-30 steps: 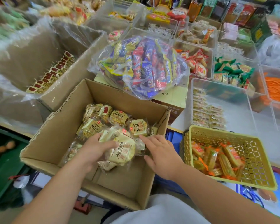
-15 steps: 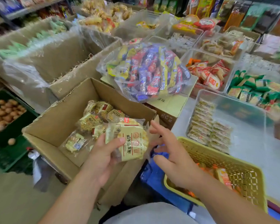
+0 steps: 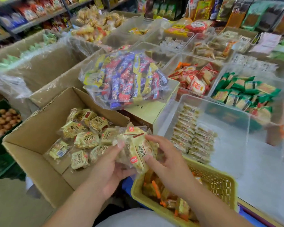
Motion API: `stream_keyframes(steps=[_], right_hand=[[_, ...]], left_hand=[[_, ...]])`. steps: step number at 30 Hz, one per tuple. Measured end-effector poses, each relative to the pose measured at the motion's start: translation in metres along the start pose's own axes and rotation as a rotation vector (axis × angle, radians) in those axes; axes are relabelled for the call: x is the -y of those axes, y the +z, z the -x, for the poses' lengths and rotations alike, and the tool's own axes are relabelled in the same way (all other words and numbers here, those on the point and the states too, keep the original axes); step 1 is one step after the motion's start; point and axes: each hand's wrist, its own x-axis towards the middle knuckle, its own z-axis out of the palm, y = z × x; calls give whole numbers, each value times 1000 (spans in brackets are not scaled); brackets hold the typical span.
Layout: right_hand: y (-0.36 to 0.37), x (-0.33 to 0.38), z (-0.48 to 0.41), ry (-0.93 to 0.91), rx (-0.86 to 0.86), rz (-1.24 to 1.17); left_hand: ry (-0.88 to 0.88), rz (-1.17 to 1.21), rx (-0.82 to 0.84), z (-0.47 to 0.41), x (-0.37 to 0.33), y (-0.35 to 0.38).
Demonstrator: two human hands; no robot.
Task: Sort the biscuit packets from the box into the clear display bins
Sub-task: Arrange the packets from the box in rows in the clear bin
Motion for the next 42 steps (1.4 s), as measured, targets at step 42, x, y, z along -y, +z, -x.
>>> stream_keyframes(steps=[42], right_hand=[[-194, -173, -62, 351, -549, 364]], left_hand=[[-128, -508, 55, -110, 61, 90]])
